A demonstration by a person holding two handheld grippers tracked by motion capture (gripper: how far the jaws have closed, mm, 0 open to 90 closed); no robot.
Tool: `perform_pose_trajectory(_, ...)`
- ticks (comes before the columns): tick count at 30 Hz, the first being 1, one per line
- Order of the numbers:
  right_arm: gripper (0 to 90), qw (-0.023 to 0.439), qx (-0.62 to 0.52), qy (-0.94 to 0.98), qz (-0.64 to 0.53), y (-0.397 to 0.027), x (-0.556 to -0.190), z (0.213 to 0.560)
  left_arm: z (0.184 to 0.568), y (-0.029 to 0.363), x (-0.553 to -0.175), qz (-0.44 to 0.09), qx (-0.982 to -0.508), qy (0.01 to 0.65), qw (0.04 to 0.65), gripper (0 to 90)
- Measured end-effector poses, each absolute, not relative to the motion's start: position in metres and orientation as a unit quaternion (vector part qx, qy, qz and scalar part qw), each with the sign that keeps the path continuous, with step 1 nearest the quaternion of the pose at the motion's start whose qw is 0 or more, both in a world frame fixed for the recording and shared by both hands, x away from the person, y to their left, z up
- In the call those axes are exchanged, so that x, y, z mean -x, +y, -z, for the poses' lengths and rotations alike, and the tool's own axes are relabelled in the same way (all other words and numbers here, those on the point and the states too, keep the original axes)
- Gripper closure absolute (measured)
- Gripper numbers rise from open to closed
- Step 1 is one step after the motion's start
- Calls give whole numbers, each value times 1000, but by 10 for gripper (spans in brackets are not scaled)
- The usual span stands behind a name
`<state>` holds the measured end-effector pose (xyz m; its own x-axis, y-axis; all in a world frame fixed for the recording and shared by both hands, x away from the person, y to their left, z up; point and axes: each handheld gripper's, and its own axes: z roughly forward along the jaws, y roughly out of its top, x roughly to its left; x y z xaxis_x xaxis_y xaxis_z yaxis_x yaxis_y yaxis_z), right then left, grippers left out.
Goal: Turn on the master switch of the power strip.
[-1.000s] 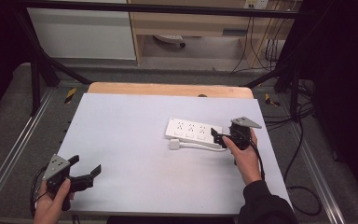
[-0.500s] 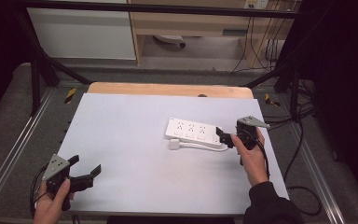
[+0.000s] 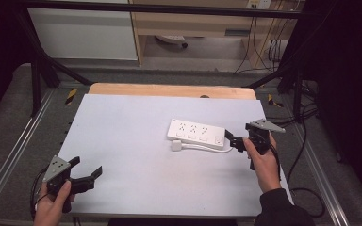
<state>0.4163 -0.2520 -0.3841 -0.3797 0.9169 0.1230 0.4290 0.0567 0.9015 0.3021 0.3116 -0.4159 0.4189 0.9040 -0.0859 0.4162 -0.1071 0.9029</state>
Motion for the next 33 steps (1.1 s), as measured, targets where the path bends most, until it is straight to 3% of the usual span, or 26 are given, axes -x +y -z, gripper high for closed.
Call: perform_pose_trajectory(33,65,273,-486,683,-472,-293,-359,419,416,311,-301,-259,-698,472,472,59)
